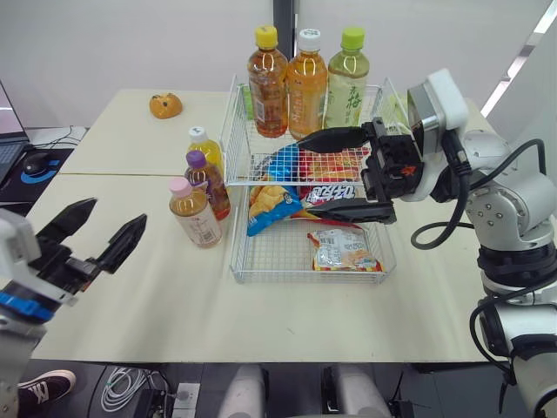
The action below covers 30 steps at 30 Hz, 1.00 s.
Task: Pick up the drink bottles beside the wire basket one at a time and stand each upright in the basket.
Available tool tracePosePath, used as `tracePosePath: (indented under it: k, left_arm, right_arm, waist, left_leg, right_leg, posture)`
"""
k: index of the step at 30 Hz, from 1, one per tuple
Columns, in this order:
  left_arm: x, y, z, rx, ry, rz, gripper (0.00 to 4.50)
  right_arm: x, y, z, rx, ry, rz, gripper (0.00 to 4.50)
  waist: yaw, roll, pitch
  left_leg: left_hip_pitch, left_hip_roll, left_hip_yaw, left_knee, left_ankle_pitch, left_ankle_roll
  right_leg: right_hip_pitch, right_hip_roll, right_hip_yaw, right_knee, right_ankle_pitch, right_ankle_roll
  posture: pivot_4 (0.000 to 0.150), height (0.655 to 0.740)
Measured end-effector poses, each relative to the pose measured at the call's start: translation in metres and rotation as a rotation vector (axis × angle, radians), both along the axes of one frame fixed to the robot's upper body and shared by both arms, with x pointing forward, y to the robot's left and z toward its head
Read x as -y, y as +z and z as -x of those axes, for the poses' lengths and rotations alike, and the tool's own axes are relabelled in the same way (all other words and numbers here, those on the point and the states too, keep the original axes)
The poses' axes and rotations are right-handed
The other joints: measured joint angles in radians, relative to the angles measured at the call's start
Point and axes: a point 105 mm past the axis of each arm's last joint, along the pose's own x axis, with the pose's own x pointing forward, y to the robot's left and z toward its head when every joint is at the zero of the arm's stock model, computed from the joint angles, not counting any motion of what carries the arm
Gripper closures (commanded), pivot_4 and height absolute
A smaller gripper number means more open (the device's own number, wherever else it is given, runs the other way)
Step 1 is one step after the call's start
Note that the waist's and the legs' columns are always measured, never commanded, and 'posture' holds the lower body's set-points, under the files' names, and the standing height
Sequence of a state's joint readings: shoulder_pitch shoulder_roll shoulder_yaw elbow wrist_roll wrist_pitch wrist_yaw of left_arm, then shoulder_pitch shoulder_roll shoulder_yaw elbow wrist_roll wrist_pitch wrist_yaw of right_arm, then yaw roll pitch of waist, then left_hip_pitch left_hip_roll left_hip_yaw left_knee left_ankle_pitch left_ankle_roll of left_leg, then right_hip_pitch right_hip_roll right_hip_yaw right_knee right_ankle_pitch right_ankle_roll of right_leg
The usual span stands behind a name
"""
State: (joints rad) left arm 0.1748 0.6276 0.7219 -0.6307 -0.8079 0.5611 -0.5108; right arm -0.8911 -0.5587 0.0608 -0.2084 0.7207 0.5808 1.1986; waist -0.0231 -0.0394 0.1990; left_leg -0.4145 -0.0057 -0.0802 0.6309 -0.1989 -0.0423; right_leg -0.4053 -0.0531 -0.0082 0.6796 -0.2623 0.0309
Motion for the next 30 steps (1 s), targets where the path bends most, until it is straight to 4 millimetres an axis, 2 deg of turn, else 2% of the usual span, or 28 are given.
tracePosePath:
  k: [8, 16, 23, 30]
  left_arm:
    - [0.018, -0.015, -0.045, -0.023, 0.003, 0.013, 0.03]
    - [0.018, -0.025, -0.063, -0.044, 0.009, -0.006, 0.03]
    - [0.024, -0.021, -0.075, -0.016, -0.025, -0.031, 0.03]
    - [0.025, -0.031, -0.083, -0.051, -0.034, -0.048, 0.03]
  right_arm:
    - [0.002, 0.000, -0.003, 0.008, -0.044, 0.005, 0.00]
    - [0.004, 0.000, -0.004, 0.011, -0.092, 0.009, 0.00]
    - [0.005, 0.002, -0.003, 0.018, -0.115, 0.010, 0.00]
    - [0.007, 0.003, -0.001, 0.021, -0.132, 0.002, 0.00]
  waist:
    - [-0.002, 0.001, 0.000]
    - [-0.004, 0.001, 0.000]
    - [-0.003, 0.001, 0.000]
    - [-0.004, 0.001, 0.000]
  left_leg:
    - [0.000, -0.001, 0.000, -0.001, 0.000, 0.000]
    - [0.000, -0.001, 0.000, -0.001, 0.000, 0.000]
    - [0.000, -0.001, 0.000, -0.001, 0.000, 0.000]
    - [0.000, 0.000, 0.000, -0.001, 0.000, 0.000]
  right_leg:
    - [0.000, 0.001, 0.000, 0.000, 0.000, 0.000]
    - [-0.001, 0.001, 0.000, 0.000, 0.000, 0.000]
    - [-0.001, 0.001, 0.000, 0.000, 0.000, 0.000]
    - [-0.001, 0.001, 0.000, 0.000, 0.000, 0.000]
  posture:
    - [0.150, 0.7400]
    - [0.150, 0.7400]
    - [0.150, 0.7400]
    - [0.150, 0.7400]
